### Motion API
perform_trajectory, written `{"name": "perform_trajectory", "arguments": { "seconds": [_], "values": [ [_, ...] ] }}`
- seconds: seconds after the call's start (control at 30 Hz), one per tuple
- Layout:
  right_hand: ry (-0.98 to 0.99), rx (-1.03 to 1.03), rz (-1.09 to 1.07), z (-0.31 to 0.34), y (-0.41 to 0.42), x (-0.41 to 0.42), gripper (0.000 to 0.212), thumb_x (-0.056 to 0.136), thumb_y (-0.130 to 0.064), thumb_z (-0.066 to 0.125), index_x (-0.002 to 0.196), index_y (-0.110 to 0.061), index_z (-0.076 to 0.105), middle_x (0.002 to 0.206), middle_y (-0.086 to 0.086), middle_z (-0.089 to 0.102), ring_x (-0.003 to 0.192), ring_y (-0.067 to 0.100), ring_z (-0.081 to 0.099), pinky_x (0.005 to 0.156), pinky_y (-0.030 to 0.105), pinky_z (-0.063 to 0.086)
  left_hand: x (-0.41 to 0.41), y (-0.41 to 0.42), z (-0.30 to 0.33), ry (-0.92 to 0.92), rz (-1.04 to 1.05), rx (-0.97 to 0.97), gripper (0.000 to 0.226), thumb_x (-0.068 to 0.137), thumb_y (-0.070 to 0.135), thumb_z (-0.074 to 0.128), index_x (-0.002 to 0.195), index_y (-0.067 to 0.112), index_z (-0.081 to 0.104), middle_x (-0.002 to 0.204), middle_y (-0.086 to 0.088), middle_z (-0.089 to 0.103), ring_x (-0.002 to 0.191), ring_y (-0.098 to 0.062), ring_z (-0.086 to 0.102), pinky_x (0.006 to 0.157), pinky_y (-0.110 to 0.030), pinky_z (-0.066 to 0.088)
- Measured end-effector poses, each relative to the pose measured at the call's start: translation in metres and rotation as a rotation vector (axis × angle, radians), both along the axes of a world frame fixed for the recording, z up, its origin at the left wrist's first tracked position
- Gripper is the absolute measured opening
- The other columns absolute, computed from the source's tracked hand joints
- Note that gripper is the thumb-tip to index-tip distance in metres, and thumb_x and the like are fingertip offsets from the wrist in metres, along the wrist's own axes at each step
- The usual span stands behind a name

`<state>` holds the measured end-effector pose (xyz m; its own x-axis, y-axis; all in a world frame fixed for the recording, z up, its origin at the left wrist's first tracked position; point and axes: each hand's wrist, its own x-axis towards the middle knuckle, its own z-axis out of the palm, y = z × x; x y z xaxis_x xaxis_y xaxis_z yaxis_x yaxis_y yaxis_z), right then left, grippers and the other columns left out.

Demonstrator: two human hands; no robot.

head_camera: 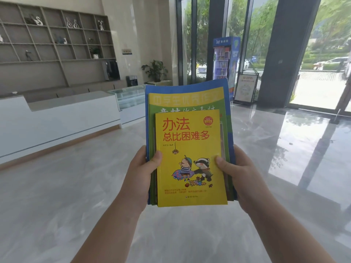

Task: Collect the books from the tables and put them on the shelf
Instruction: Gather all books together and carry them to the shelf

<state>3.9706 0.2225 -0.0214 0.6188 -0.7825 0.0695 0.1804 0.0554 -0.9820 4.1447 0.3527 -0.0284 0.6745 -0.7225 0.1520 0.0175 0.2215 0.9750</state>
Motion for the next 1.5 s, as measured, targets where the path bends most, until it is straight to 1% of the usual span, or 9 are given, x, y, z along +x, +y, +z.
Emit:
{"name": "perform_trajectory", "arguments": {
  "seconds": [0.1,0.33,0.5,0.67,0.77,0.97,1.13,1.3,1.5],
  "values": [
    [0.015,-0.01,0.028,0.009,-0.063,0.06,0.025,0.097,-0.017,0.056,0.118,-0.03,0.06,0.1,0.004,0.078,0.084,0.033,0.076,0.07,0.062,0.059,0.055,-0.059,0.008,0.002,0.059,-0.001,0.024,0.101,0.022,0.049,0.117,0.022,0.065,0.112,-0.002,0.076,0.098,-0.027,0.075,0.082,-0.053,0.059],
    [0.05,-0.035,0.13,0.002,-0.195,0.227,0.026,0.097,-0.018,0.057,0.121,-0.03,0.058,0.101,0.002,0.078,0.084,0.031,0.077,0.068,0.056,0.061,0.214,-0.176,-0.003,0.003,0.137,-0.009,0.023,0.1,0.022,0.049,0.114,0.025,0.067,0.109,0.001,0.078,0.096,-0.023,0.075,0.079,-0.046,0.059],
    [0.046,-0.017,0.139,0.005,-0.284,0.362,0.025,0.098,-0.019,0.056,0.12,-0.031,0.056,0.098,-0.001,0.079,0.082,0.028,0.077,0.065,0.05,0.062,0.348,-0.263,0.004,-0.018,0.134,-0.009,0.024,0.1,0.022,0.05,0.113,0.027,0.069,0.109,0.001,0.078,0.095,-0.022,0.076,0.079,-0.046,0.059],
    [0.031,0.014,0.137,0.019,-0.378,0.482,0.021,0.099,-0.019,0.053,0.118,-0.029,0.056,0.098,0.0,0.079,0.082,0.028,0.077,0.061,0.045,0.062,0.47,-0.365,0.024,-0.021,0.132,0.01,0.021,0.099,0.023,0.051,0.112,0.025,0.068,0.103,0.001,0.079,0.088,-0.021,0.077,0.068,-0.039,0.06],
    [0.008,0.041,0.096,0.013,-0.439,0.537,0.024,0.099,-0.018,0.054,0.12,-0.028,0.055,0.098,0.001,0.079,0.082,0.029,0.077,0.062,0.046,0.062,0.526,-0.431,0.022,-0.028,0.112,0.036,0.021,0.1,0.024,0.051,0.112,0.024,0.067,0.102,0.001,0.079,0.087,-0.021,0.077,0.069,-0.04,0.06],
    [0.016,0.06,0.038,-0.011,-0.579,0.641,0.022,0.098,-0.018,0.055,0.115,-0.031,0.056,0.092,-0.001,0.079,0.077,0.026,0.078,0.054,0.04,0.061,0.636,-0.574,0.001,-0.015,0.059,0.075,0.022,0.099,0.023,0.052,0.114,0.023,0.068,0.105,-0.001,0.079,0.092,-0.024,0.076,0.074,-0.045,0.06],
    [0.005,0.031,0.071,-0.007,-0.713,0.742,0.022,0.099,-0.019,0.054,0.116,-0.032,0.056,0.094,-0.003,0.079,0.078,0.026,0.078,0.054,0.039,0.061,0.737,-0.703,0.003,-0.035,0.067,0.031,0.022,0.099,0.022,0.051,0.113,0.025,0.068,0.104,0.001,0.079,0.09,-0.02,0.077,0.069,-0.039,0.06],
    [-0.007,-0.001,0.128,0.018,-0.834,0.867,0.022,0.099,-0.018,0.053,0.116,-0.032,0.057,0.09,-0.003,0.079,0.074,0.023,0.078,0.05,0.035,0.059,0.852,-0.815,0.023,-0.048,0.119,-0.013,0.024,0.099,0.023,0.051,0.115,0.026,0.067,0.107,0.002,0.078,0.092,-0.021,0.076,0.069,-0.04,0.06],
    [0.033,-0.041,0.191,0.019,-0.941,1.03,0.022,0.099,-0.022,0.053,0.118,-0.033,0.054,0.087,-0.005,0.079,0.073,0.022,0.078,0.052,0.038,0.06,1.004,-0.909,0.022,-0.053,0.194,-0.026,0.023,0.099,0.021,0.051,0.116,0.022,0.066,0.107,0.001,0.078,0.094,-0.02,0.076,0.07,-0.037,0.061]
  ]
}}
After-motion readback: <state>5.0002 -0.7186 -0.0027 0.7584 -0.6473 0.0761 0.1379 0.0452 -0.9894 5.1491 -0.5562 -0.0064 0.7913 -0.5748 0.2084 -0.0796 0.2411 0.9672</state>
